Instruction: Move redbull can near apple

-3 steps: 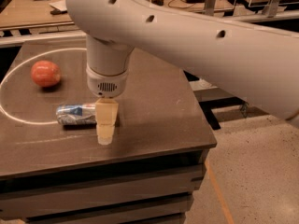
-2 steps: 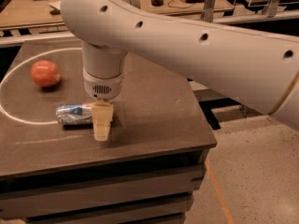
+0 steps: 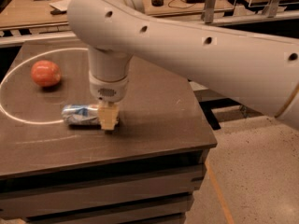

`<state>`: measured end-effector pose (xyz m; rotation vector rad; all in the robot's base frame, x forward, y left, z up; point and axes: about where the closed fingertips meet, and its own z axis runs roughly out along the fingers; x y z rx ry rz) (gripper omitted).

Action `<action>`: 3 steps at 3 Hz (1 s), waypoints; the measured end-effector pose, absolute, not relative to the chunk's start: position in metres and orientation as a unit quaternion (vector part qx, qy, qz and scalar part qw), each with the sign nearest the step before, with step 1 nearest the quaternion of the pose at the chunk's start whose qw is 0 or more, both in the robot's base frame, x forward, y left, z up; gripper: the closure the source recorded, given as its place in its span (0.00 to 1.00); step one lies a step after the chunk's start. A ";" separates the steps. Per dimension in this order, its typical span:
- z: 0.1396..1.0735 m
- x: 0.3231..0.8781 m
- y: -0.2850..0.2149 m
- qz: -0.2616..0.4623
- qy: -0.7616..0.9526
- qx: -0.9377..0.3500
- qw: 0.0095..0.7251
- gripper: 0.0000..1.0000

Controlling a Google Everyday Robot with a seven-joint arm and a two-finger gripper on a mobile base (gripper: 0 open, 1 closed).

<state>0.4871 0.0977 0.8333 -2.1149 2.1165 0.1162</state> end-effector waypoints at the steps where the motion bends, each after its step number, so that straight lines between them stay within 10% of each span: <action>1: 0.851 0.505 0.073 0.046 0.726 -0.681 0.084 1.00; 3: 0.896 0.571 0.107 0.046 0.710 -0.692 0.123 1.00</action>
Offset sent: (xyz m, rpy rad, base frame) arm 0.0929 -0.0271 0.0727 0.0682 -0.0441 -0.0898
